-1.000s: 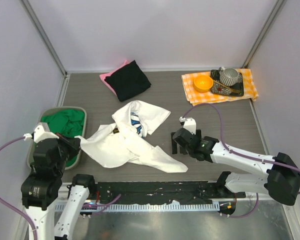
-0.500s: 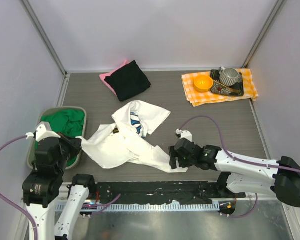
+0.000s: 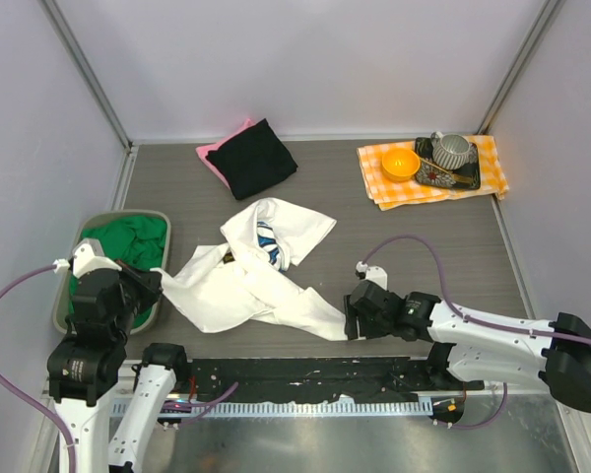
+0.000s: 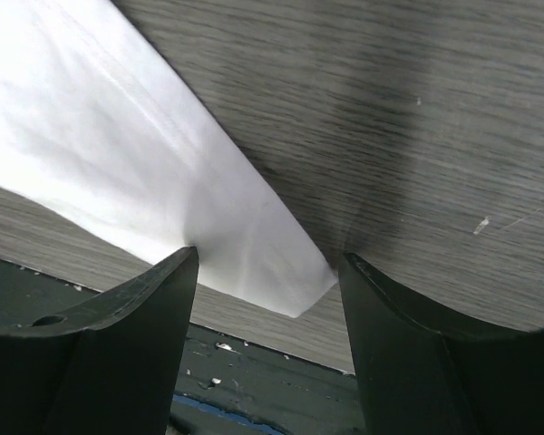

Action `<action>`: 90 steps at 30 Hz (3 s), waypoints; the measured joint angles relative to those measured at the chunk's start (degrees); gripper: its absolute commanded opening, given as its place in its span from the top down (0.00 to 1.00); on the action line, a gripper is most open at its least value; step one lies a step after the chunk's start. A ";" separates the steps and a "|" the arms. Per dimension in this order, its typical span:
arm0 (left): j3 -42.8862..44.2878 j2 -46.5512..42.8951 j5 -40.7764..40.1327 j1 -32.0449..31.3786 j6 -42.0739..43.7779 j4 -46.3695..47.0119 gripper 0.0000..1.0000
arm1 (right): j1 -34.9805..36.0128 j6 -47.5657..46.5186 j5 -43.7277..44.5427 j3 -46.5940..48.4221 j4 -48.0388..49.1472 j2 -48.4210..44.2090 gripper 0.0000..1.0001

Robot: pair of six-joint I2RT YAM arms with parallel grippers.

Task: Fold and stack the t-shirts

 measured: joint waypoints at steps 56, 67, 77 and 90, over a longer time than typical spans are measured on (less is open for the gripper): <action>15.45 23.08 30.88 16.04 -5.09 39.54 1.00 | -32.39 -31.82 10.27 51.36 12.57 -15.89 0.99; -14.80 -3.19 23.93 15.06 -4.48 15.34 1.00 | -32.37 -23.93 -11.54 27.71 -15.04 -27.96 0.99; -6.21 -2.38 25.88 13.55 -1.84 11.02 0.46 | -32.37 -23.52 -20.39 34.91 -16.98 -27.34 0.69; -3.96 -1.55 32.41 11.72 -2.32 14.56 0.00 | -32.37 -26.67 -28.50 34.58 -15.76 -24.37 0.03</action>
